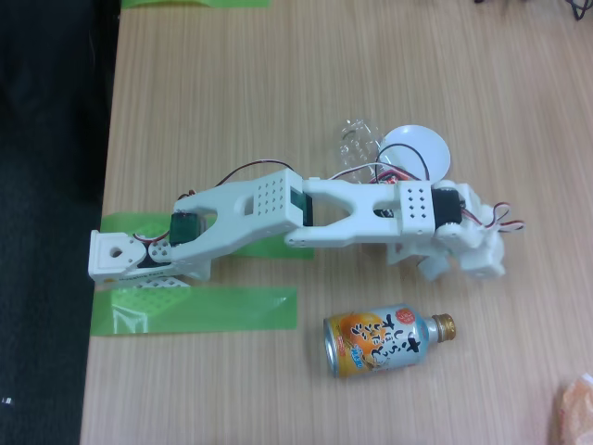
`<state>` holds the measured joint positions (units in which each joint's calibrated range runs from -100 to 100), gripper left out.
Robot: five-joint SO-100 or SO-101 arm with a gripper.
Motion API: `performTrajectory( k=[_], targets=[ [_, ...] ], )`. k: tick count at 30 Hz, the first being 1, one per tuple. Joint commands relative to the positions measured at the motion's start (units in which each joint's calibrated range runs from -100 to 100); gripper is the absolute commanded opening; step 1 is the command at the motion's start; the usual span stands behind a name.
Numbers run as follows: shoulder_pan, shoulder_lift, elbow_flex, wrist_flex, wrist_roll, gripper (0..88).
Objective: Pick up the plastic bottle and stand it up on the white place
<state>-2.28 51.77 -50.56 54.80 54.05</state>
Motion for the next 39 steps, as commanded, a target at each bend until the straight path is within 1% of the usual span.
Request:
performTrajectory(
  k=[1, 8, 13, 15, 18, 21, 25, 34, 36, 39],
  targets=[
    [0.2, -0.65, -5.98, -0.72, -0.02, 29.5],
    [0.65, -1.33, -13.04, -0.72, -0.39, 29.5],
    [0.87, -1.41, -18.29, 0.31, -6.9, 29.5],
    [2.06, -1.49, -18.47, 1.08, -7.58, 29.5],
    [2.57, -3.68, -19.38, 8.12, -7.84, 29.5],
    [2.87, -10.06, -18.47, 16.53, -7.89, 29.5],
    [2.8, -17.62, -12.22, 22.2, -9.36, 29.5],
    [2.35, -31.57, 7.24, 22.2, -9.68, 29.1],
    [2.13, -34.76, 11.04, 21.94, -11.15, 29.1],
    [-0.54, -37.87, 15.75, 19.53, -15.66, 29.1]
  ],
)
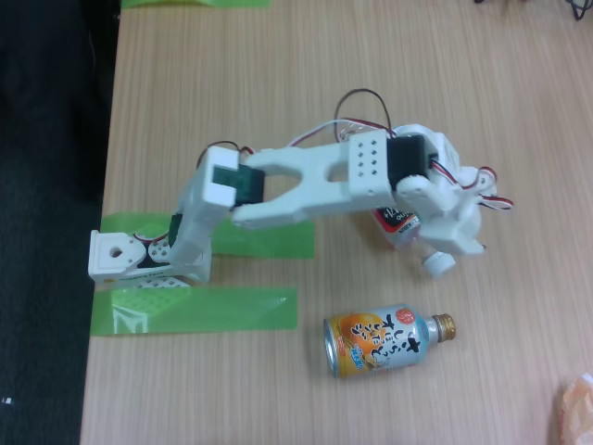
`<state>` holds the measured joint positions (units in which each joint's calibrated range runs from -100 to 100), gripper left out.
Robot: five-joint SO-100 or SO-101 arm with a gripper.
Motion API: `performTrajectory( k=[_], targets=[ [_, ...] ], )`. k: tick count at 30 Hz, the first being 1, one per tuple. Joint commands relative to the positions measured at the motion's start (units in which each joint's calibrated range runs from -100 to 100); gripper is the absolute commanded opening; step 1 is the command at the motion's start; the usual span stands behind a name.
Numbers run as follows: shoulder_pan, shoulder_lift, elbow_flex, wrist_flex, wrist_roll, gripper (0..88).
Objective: Pick up the plastic bottle and stand it up on the white place
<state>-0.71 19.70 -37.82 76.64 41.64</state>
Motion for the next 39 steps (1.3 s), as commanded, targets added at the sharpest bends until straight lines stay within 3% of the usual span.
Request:
performTrajectory(
  k=[1, 7, 13, 28, 39],
  targets=[
    [-2.77, -6.22, 4.55, -4.27, -5.19, 29.1],
    [-4.99, -6.38, 8.71, -13.8, -16.16, 29.4],
    [-4.25, -6.8, 13.51, -13.72, -20.88, 29.4],
    [-0.48, -10.84, 31.62, -14.06, -19.36, 29.4],
    [-0.55, -9.91, 33.52, -14.58, -19.68, 29.4]
  ],
)
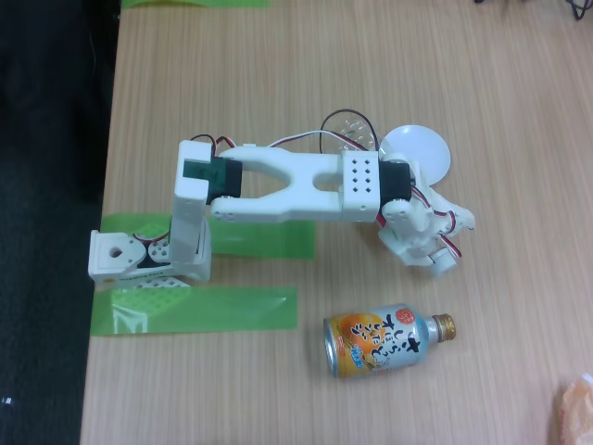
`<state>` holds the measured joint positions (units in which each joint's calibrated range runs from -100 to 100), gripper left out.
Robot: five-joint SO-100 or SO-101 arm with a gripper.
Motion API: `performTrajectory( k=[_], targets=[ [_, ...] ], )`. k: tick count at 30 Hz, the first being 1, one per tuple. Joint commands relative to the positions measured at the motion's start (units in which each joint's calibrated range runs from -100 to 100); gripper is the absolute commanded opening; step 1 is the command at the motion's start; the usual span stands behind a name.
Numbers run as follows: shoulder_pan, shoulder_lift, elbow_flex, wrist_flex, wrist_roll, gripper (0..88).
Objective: Pick up the plastic bottle and stand it up on the white place
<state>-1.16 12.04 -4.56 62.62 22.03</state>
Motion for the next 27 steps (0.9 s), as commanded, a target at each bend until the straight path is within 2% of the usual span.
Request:
performTrajectory(
  k=[1, 15, 27],
  targets=[
    [-0.1, -1.92, 0.44, -0.56, 0.04, 29.4],
    [-0.55, 4.05, 0.35, -5.71, 0.25, 29.5],
    [-0.62, 6.82, 0.35, -5.71, 0.25, 29.5]
  ],
)
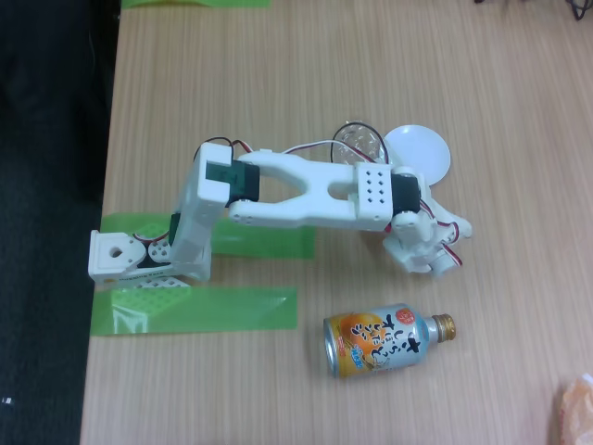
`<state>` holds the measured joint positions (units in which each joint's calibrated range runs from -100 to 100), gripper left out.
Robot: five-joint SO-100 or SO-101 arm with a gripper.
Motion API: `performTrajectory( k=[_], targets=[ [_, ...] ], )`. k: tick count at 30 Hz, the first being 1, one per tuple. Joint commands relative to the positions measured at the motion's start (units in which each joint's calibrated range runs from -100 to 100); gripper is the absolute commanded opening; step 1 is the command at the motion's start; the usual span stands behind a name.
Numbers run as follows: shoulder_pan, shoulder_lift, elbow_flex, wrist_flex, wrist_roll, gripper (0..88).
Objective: Pick up the plastic bottle and stand it up on the white place
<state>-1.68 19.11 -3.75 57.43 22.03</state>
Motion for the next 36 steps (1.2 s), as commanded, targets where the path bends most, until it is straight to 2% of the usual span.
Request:
performTrajectory(
  k=[1, 36],
  targets=[
    [-0.1, -0.17, -0.46, -0.52, 0.25, 29.5],
    [0.2, 4.45, -2.18, -3.7, 0.35, 28.9]
  ],
)
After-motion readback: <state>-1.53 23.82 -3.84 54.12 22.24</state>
